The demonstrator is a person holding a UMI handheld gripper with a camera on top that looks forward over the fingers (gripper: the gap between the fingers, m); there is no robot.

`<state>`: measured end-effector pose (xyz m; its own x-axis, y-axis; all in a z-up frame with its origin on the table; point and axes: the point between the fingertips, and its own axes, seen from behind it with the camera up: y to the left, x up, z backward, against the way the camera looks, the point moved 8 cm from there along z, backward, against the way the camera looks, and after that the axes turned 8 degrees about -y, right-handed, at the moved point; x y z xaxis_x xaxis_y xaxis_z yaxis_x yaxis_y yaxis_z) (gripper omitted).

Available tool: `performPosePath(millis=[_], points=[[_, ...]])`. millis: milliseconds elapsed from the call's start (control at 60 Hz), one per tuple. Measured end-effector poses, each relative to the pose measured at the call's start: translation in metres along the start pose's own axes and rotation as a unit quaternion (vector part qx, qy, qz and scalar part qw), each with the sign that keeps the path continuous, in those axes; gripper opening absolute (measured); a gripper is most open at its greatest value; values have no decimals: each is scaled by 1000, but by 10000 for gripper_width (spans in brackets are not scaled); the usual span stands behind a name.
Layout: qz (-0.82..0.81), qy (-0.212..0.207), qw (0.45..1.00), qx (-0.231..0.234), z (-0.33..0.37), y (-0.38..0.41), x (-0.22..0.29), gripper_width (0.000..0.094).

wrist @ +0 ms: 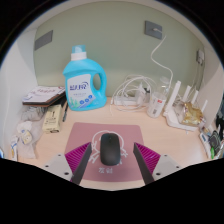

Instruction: Arrange mouse

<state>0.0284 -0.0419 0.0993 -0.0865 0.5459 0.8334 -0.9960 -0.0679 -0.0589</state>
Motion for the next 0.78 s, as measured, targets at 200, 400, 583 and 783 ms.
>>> performPosePath(millis=[200,400,583,783], points=[[10,-27,999,-13,87,8,18,853],[12,-56,998,-15,169,22,7,853],[-3,-59,998,-15,223,34,-17,852],[-2,-56,998,-22,244,38,-30,850]])
